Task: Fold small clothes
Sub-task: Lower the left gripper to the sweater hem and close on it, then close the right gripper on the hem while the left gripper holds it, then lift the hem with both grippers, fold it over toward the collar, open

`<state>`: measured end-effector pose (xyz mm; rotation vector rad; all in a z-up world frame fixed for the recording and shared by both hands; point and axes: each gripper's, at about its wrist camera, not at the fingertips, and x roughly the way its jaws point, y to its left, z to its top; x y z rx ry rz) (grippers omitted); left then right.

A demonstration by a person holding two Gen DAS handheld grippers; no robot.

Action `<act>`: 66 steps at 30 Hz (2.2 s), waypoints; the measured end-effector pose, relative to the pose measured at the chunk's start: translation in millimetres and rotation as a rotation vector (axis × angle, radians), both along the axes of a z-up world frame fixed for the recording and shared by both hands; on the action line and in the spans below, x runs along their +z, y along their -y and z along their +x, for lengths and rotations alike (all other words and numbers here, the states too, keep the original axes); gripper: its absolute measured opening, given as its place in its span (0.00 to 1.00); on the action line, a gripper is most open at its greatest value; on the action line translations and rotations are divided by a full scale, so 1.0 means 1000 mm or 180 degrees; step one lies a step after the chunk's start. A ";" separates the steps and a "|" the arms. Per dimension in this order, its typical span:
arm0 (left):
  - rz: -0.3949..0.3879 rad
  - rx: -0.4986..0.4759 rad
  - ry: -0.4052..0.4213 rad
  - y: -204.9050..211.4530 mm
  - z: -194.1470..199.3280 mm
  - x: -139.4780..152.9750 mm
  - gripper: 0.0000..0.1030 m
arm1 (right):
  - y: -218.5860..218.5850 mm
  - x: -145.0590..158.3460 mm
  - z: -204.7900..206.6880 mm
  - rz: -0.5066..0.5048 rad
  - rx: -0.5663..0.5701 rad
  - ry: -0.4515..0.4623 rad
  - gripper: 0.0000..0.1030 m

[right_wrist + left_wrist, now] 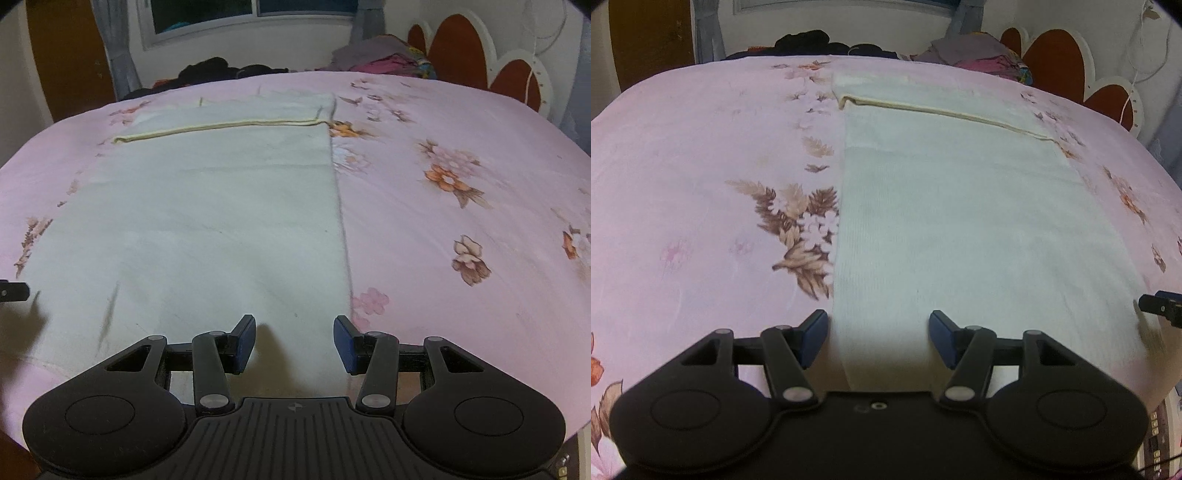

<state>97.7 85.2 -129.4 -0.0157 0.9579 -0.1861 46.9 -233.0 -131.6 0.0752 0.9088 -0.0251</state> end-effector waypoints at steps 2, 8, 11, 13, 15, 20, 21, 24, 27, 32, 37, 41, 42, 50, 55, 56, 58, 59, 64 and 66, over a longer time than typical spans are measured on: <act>-0.0016 0.0002 -0.0038 -0.005 -0.005 -0.001 0.58 | 0.002 -0.001 -0.003 -0.0011 -0.0040 -0.0017 0.45; -0.0231 0.0074 -0.0163 -0.019 -0.019 -0.007 0.56 | 0.009 -0.004 -0.013 -0.0001 -0.0154 -0.0091 0.45; -0.0336 0.0020 -0.0199 -0.017 -0.021 -0.008 0.52 | 0.011 -0.007 -0.015 -0.0006 -0.0196 -0.0127 0.45; -0.0438 -0.0033 -0.0253 -0.014 -0.020 -0.009 0.48 | 0.012 -0.009 -0.016 0.0025 -0.0215 -0.0152 0.45; -0.0515 -0.0060 -0.0283 -0.011 -0.020 -0.010 0.40 | 0.012 -0.011 -0.017 0.0064 -0.0225 -0.0171 0.45; -0.0664 -0.0152 -0.0379 -0.010 -0.014 -0.016 0.16 | 0.015 -0.011 -0.019 0.0200 -0.0260 -0.0204 0.45; -0.0681 -0.0160 -0.0388 -0.010 -0.013 -0.017 0.14 | 0.016 -0.012 -0.020 0.0236 -0.0268 -0.0214 0.45; -0.0716 -0.0219 -0.0399 -0.008 -0.009 -0.018 0.09 | 0.018 -0.013 -0.019 0.0340 -0.0266 -0.0253 0.33; -0.0768 -0.0245 -0.0390 -0.007 -0.005 -0.016 0.08 | 0.019 -0.011 -0.016 0.0516 -0.0230 -0.0298 0.07; -0.0887 -0.0234 -0.0252 -0.006 0.005 -0.001 0.07 | 0.016 0.000 -0.013 0.0532 -0.0163 -0.0208 0.06; -0.0979 -0.0209 0.0015 -0.004 0.030 0.026 0.07 | 0.016 0.028 0.003 0.0614 -0.0127 0.0088 0.06; -0.1034 -0.0132 0.0231 -0.003 0.059 0.045 0.07 | 0.022 0.053 0.037 0.0692 -0.0085 0.0322 0.06; -0.1036 -0.0124 0.0273 -0.002 0.068 0.049 0.07 | 0.023 0.058 0.047 0.0716 -0.0081 0.0375 0.06; -0.1041 0.0049 0.0561 0.009 0.151 0.060 0.07 | 0.046 0.076 0.145 0.0808 -0.0104 0.0640 0.06; -0.1089 0.0154 0.0614 0.016 0.201 0.056 0.07 | 0.061 0.069 0.208 0.0929 -0.0190 0.0721 0.06; -0.1102 0.0173 0.0611 0.017 0.211 0.055 0.07 | 0.063 0.067 0.220 0.0949 -0.0197 0.0729 0.06; -0.1105 0.0218 0.0621 0.018 0.230 0.054 0.07 | 0.066 0.065 0.242 0.0986 -0.0214 0.0738 0.06; -0.1105 0.0240 0.0631 0.018 0.241 0.054 0.07 | 0.069 0.063 0.254 0.1002 -0.0225 0.0740 0.06; -0.1123 0.0363 0.0530 0.019 0.293 0.046 0.07 | 0.085 0.046 0.310 0.1199 -0.0376 0.0599 0.06; -0.1122 0.0400 0.0447 0.021 0.313 0.039 0.07 | 0.092 0.035 0.330 0.1290 -0.0457 0.0511 0.06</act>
